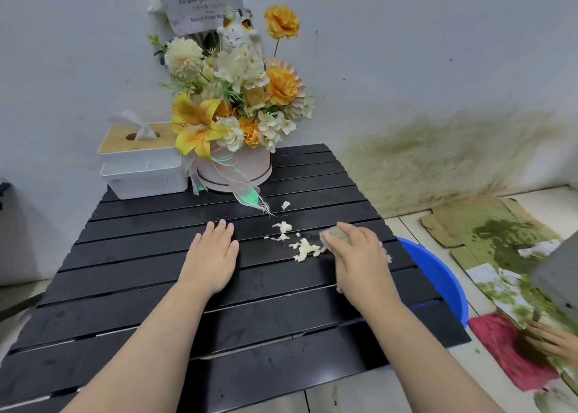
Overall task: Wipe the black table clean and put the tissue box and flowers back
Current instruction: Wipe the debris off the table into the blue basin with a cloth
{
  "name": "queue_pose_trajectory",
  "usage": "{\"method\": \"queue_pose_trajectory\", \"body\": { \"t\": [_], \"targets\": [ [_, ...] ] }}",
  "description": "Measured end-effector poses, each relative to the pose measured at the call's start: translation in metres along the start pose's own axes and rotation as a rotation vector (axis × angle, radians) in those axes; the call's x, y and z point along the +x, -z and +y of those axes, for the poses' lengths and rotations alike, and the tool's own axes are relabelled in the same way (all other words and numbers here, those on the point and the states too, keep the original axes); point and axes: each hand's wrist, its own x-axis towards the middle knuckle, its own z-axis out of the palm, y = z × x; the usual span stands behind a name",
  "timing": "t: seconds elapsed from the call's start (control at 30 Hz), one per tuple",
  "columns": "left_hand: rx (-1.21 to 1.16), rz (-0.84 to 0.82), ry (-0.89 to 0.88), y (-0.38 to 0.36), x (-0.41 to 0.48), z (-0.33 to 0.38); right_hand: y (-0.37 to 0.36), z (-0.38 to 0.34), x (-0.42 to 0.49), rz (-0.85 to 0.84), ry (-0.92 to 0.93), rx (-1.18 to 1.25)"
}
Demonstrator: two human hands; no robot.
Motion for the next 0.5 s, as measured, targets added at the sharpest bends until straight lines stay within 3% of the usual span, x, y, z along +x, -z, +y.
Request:
{"method": "queue_pose_trajectory", "body": {
  "t": [0.07,0.27,0.5],
  "targets": [
    [0.038,-0.005,0.008,-0.001,0.009,-0.009,-0.014,-0.031,0.014,0.032,0.079,0.013],
    [0.087,0.004,-0.011,-0.009,0.013,-0.017,-0.067,-0.088,0.018,-0.095,0.224,-0.094],
    [0.047,-0.001,-0.006,-0.007,0.011,-0.015,-0.033,-0.026,0.02,-0.058,-0.043,-0.257]
  ]
}}
